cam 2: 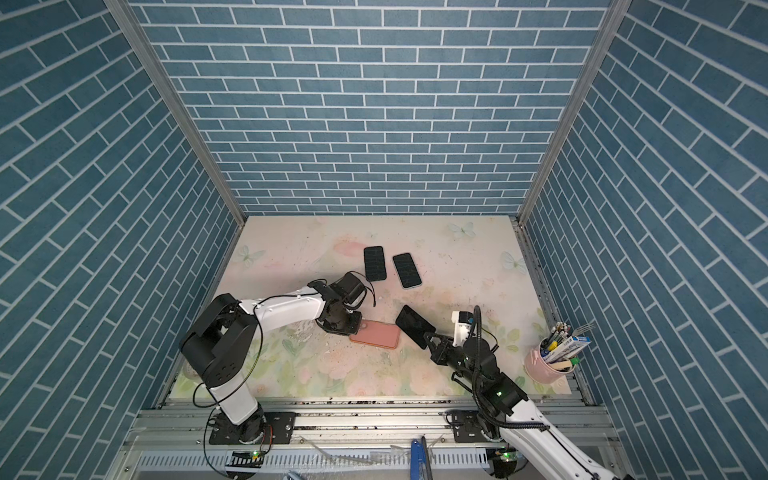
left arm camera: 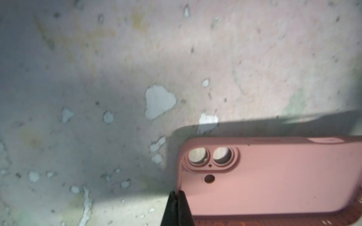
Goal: Put the phone into the phone case
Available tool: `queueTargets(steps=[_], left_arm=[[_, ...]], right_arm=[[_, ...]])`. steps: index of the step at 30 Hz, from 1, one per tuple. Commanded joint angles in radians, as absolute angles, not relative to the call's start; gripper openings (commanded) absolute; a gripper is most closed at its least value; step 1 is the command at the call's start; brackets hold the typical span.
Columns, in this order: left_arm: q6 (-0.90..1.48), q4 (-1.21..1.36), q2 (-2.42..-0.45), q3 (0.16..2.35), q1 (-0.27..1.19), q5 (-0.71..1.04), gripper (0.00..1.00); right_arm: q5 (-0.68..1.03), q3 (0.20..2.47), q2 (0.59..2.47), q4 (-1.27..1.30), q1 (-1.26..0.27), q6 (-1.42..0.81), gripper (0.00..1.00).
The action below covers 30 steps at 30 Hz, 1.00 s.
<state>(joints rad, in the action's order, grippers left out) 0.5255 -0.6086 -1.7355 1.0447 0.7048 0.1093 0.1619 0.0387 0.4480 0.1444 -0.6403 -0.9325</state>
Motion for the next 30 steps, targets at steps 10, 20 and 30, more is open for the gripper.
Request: queueTargets(steps=[10, 20, 30], left_arm=[[0.494, -0.811, -1.478, 1.038, 0.738, 0.004, 0.32], [0.582, -0.183, -1.115, 0.628, 0.689, 0.135, 0.52], [0.599, -0.118, -0.996, 0.522, 0.665, 0.076, 0.81]], right_arm=[[0.199, 0.080, 0.547, 0.292, -0.637, -0.870, 0.00], [0.188, 0.325, 0.691, 0.082, -0.637, -0.740, 0.00], [0.223, 0.736, 1.069, 0.035, -0.634, -0.660, 0.00]])
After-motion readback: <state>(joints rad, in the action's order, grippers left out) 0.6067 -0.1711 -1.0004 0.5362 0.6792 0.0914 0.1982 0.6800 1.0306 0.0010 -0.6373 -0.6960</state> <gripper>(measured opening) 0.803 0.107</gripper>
